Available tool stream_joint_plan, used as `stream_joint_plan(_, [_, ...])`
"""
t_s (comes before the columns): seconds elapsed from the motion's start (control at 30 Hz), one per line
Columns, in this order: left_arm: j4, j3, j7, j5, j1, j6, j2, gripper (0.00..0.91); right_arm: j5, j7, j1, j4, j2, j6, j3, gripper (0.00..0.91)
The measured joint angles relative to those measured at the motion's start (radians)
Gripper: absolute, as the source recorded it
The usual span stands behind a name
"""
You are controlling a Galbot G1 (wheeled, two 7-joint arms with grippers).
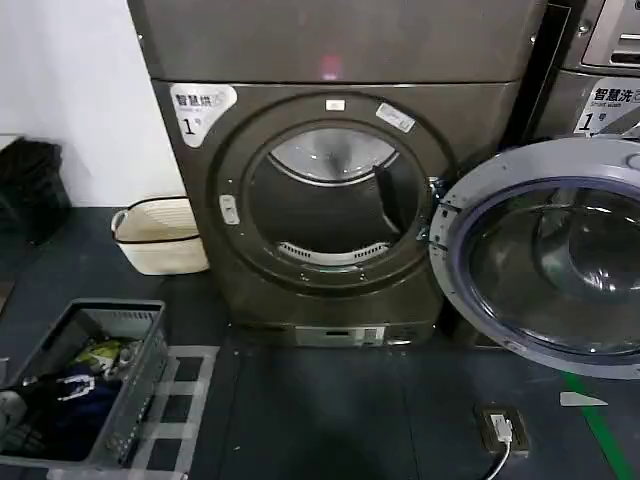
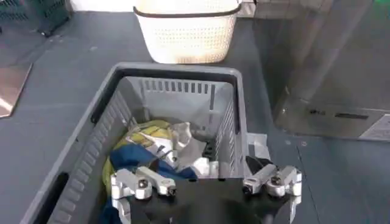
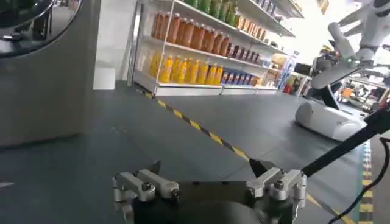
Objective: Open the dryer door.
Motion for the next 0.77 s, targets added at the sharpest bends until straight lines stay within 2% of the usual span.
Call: stream_joint_plan(0.77, [-0.002,0.0,0.0,0.0,0.003,0.0,0.001,0.907,0.0,0.0,0.001,-0.001,0.002,-0.006,-0.002,0.907])
